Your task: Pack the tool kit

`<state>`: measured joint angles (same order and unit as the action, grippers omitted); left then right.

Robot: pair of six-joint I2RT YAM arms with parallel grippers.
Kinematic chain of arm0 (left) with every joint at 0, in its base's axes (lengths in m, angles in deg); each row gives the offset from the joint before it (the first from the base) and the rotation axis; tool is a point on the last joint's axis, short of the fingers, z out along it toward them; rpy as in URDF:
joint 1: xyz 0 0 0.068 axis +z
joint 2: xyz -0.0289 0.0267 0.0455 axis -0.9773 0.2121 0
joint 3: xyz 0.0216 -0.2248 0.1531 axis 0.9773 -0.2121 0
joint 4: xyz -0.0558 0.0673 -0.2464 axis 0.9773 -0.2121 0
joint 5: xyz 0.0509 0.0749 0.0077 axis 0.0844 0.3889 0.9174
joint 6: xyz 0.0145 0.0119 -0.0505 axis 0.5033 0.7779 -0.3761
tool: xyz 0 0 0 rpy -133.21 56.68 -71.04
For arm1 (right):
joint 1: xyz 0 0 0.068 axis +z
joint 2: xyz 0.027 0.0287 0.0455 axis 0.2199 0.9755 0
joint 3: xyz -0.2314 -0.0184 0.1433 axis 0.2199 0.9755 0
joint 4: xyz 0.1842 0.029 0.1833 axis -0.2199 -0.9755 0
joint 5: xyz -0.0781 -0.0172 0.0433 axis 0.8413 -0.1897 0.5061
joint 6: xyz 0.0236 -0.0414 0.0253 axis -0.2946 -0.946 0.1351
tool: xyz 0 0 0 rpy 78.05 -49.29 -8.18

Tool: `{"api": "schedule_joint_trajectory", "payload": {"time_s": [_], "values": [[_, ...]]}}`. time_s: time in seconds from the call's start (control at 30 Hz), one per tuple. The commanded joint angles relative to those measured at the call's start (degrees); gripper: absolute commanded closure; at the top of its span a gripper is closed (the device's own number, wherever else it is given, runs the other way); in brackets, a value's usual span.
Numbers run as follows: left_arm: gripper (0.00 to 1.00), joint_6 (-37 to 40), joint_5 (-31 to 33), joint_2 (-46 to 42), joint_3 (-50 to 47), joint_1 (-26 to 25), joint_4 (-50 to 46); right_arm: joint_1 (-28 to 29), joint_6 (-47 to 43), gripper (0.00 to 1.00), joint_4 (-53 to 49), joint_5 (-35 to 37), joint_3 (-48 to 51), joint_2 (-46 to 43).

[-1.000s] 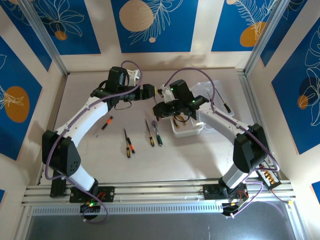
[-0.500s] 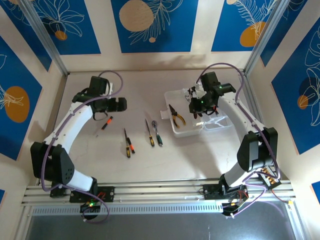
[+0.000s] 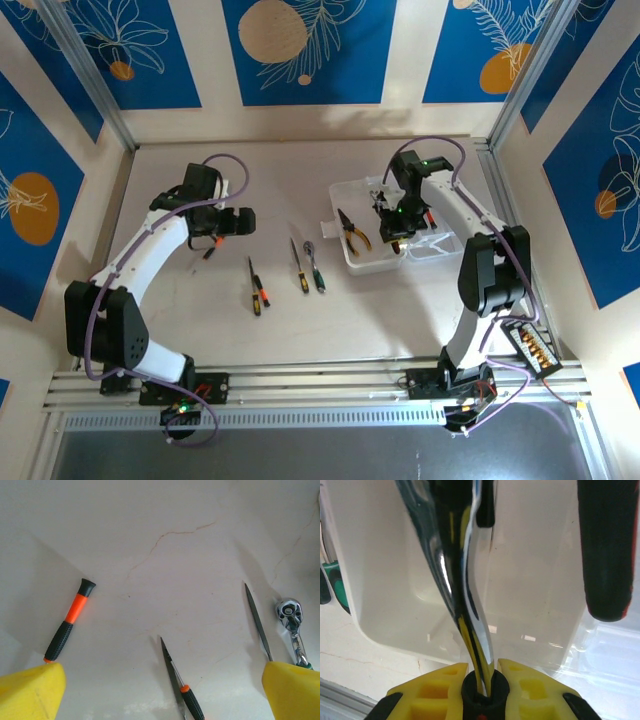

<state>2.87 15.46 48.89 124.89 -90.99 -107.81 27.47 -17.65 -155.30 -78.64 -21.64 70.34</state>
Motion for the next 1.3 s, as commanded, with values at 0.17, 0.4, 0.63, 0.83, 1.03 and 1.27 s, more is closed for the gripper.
{"api": "schedule_joint_trajectory", "payload": {"time_s": [0.17, 0.4, 0.63, 0.83, 1.03, 1.27], "values": [[0.00, -0.73, -3.03, 0.45, -0.79, -0.02, 1.58, 0.06, -0.25, 1.00, -3.60, -2.96, -4.24, 3.05], [0.00, -0.74, -3.28, 0.33, -1.13, 0.01, 2.11, -0.49, -0.03, 1.00, -4.42, -4.43, -6.43, 5.53], [0.00, -1.06, -3.95, 0.48, -1.45, 0.01, 2.65, -1.03, -0.01, 1.00, -6.23, -5.38, -9.09, 8.80], [0.00, -1.18, -4.11, 0.56, -1.67, 0.05, 2.77, -1.03, 3.32, 1.00, -6.24, 0.94, -11.23, 9.52], [0.00, -1.39, -4.38, 0.66, -1.57, 0.04, 2.92, -1.01, 5.03, 1.00, -6.45, 5.19, -12.80, 9.62], [0.00, -1.71, -4.73, 0.57, -1.84, 0.05, 3.18, 0.31, 5.23, 1.00, -6.37, 10.77, -14.44, 9.57]]}}
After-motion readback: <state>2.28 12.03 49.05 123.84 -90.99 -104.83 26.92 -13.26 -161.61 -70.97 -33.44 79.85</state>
